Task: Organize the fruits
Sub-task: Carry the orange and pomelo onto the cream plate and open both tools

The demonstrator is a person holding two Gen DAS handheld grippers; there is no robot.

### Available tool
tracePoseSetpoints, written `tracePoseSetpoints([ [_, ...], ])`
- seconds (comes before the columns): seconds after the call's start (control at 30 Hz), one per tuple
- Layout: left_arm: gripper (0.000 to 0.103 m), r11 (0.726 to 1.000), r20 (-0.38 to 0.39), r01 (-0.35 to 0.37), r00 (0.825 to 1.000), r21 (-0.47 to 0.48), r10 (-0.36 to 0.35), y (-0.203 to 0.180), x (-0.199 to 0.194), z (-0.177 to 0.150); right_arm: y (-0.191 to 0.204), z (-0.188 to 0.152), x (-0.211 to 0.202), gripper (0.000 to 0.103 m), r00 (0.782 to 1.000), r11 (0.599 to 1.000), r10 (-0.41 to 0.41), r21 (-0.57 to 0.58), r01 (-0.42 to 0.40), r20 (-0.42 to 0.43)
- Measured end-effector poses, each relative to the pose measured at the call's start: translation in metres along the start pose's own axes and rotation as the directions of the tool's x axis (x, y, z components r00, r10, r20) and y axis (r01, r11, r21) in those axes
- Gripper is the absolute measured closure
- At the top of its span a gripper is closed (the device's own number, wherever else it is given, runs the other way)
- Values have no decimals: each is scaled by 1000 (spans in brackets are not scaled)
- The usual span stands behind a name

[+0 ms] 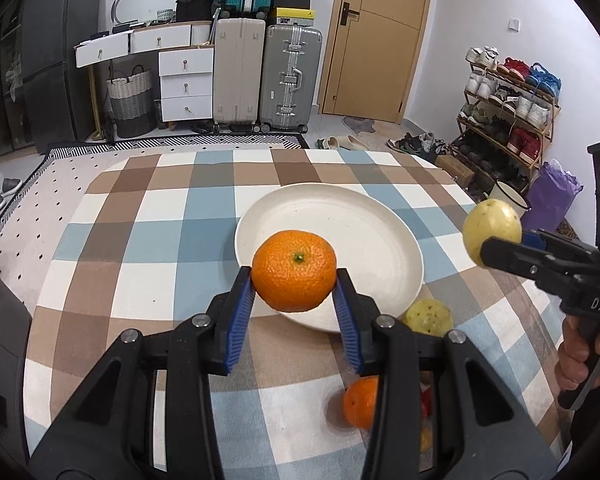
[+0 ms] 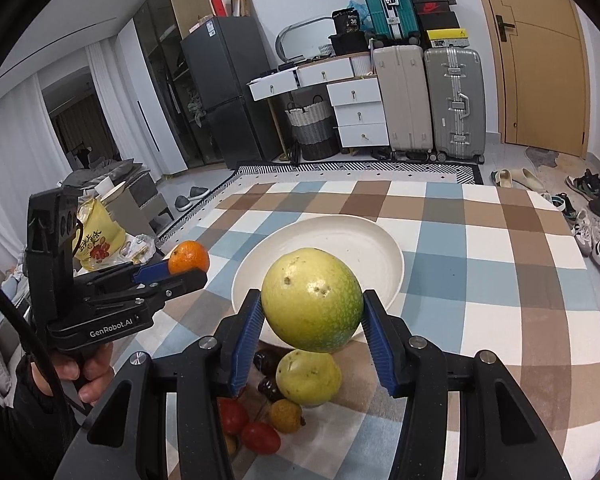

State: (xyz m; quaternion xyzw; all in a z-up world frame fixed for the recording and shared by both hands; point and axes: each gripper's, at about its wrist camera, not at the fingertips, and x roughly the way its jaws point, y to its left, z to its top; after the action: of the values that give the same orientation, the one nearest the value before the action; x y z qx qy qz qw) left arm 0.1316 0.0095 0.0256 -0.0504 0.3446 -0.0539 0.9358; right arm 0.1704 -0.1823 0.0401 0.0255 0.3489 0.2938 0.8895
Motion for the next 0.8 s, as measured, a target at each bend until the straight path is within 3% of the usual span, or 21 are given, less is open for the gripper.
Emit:
tracePoseSetpoints([
  [0.8, 66, 1000, -78, -2, 997, 24, 4, -6, 84, 20, -39, 14, 104, 53, 989, 999, -22, 36, 27, -145],
])
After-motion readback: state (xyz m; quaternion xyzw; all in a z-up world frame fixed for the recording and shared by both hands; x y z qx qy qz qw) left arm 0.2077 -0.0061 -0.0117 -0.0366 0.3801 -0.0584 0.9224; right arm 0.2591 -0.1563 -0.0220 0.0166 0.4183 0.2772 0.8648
